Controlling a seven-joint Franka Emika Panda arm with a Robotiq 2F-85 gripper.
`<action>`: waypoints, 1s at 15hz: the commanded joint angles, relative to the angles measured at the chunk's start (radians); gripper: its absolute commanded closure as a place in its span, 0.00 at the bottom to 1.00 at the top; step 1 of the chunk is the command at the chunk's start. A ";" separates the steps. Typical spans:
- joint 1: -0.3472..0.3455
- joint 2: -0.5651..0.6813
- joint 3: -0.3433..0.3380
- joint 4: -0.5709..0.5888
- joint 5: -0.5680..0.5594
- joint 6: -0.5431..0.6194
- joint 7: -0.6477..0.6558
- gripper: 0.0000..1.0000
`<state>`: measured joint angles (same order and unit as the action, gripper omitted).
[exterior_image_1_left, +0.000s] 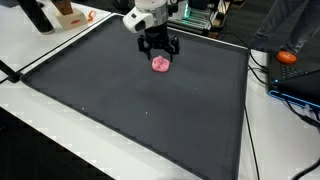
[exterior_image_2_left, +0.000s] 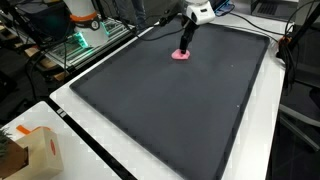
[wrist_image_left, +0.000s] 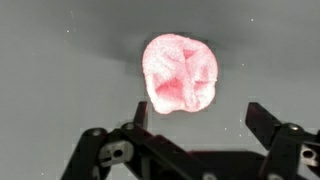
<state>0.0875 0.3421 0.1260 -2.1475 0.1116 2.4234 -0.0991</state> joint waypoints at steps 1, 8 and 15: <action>-0.045 -0.062 0.002 -0.018 0.117 -0.025 0.040 0.00; -0.080 -0.082 -0.066 -0.018 0.204 -0.083 0.247 0.00; -0.104 -0.069 -0.130 -0.024 0.258 -0.191 0.461 0.00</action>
<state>-0.0048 0.2791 0.0163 -2.1541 0.3253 2.2864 0.2927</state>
